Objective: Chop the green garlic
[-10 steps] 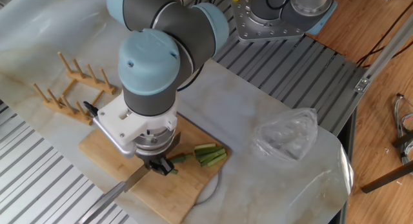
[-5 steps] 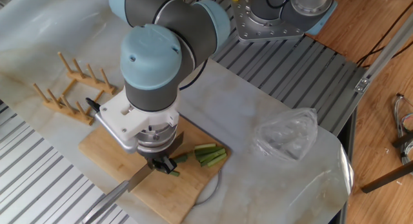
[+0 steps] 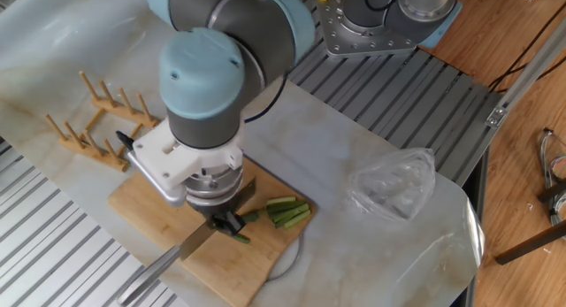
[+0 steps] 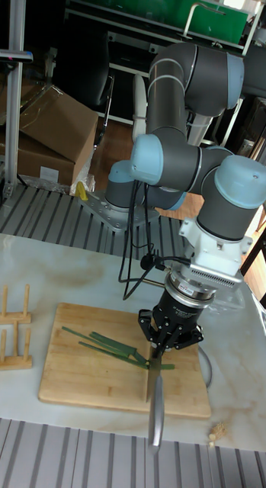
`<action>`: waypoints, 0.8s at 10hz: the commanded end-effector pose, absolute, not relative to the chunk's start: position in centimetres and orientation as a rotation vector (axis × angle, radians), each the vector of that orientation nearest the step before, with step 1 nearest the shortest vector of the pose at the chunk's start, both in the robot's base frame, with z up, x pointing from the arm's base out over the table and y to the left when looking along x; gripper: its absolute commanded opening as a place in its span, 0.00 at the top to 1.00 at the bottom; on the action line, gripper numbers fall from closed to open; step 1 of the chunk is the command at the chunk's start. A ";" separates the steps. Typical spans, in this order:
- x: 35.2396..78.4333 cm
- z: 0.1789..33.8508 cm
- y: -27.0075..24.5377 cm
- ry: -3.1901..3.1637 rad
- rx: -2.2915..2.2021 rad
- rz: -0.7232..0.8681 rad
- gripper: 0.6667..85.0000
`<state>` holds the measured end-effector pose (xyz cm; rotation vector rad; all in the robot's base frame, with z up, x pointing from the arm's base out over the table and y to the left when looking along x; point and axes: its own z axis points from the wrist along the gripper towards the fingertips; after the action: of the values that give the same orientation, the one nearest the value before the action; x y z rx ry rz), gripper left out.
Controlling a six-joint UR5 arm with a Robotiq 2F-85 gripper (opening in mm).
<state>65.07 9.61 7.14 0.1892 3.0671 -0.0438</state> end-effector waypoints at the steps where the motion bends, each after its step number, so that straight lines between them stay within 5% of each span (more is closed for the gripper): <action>1: 65.0 6.9 9.6 3.080 0.201 -0.010 0.99; 8: 65.5 5.1 9.7 3.029 0.190 0.000 0.99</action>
<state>65.28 9.59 5.90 0.1871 3.0518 -0.0216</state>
